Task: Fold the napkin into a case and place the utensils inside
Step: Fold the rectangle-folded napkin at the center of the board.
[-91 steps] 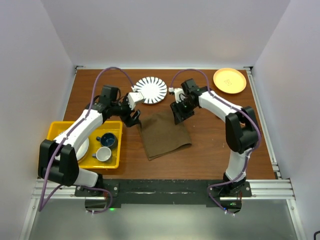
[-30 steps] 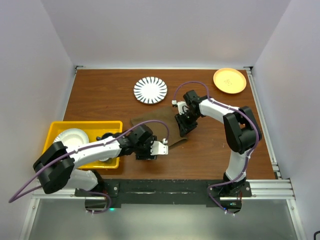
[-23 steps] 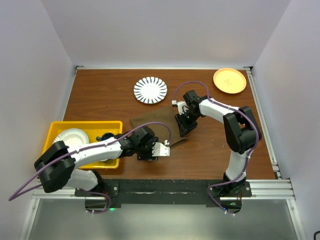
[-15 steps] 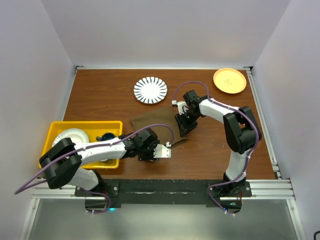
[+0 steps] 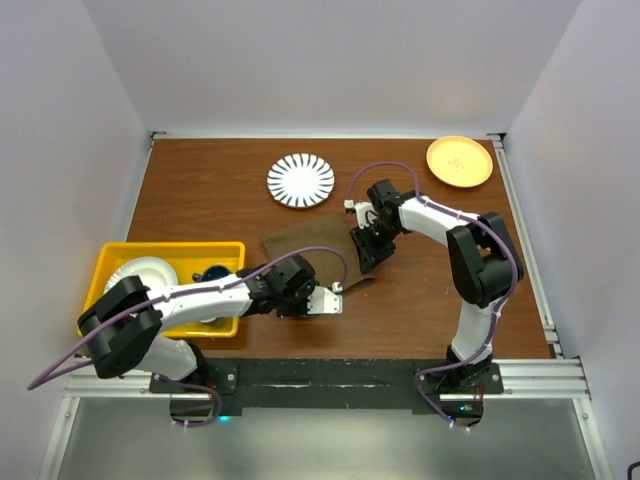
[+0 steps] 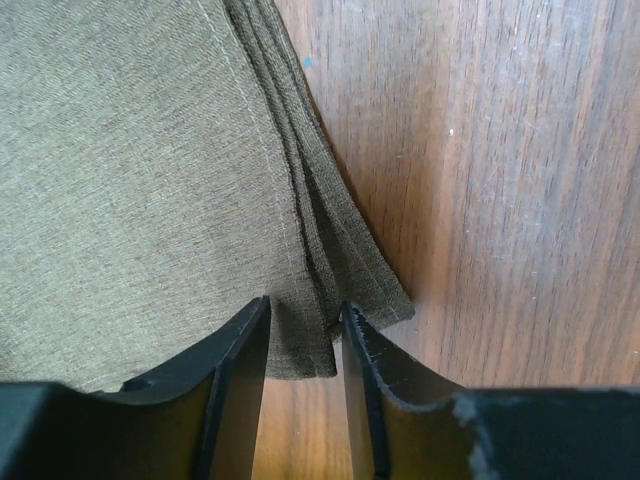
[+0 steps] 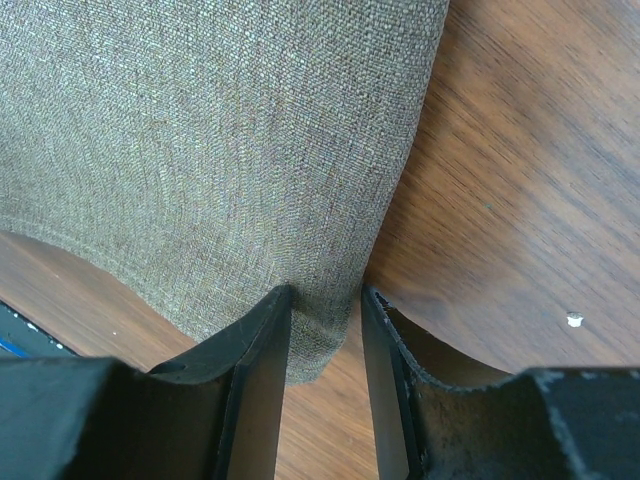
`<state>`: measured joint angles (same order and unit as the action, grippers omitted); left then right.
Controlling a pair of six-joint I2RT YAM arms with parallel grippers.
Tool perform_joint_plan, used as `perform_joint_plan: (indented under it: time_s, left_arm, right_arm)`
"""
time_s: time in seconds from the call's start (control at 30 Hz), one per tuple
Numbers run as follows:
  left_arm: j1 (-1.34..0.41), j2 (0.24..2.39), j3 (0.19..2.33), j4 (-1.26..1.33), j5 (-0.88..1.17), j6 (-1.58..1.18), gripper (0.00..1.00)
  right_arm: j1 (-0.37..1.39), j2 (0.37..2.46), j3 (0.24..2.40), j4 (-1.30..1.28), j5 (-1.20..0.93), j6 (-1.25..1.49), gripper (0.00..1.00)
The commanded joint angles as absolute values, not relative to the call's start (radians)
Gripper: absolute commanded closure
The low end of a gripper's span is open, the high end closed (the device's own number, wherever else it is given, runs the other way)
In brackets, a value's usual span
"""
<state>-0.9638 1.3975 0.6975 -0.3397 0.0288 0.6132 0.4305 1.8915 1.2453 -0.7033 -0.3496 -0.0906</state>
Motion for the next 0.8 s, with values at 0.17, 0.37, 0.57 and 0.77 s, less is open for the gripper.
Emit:
perform_joint_plan:
  time_s: [0.17,0.37,0.57,0.77]
  left_arm:
    - [-0.968,1.364,0.733,-0.336,0.040,0.607,0.67]
    - [-0.968,1.342,0.767,-0.374,0.072,0.609,0.93]
    - [-0.968,1.330,0.831,-0.445,0.090,0.609,1.00]
    - [-0.999,1.342,0.905,-0.538,0.103,0.597,1.00]
  right_arm:
    - [0.425,1.893,1.279,-0.715,-0.341,-0.098,0.61]
    - [0.422,1.873,1.290,-0.721,-0.354,-0.094,0.52]
    - [0.423,1.852,1.330,-0.745,-0.368,-0.087,0.48]
    - [0.422,1.850,1.341,-0.762,-0.377,-0.087,0.47]
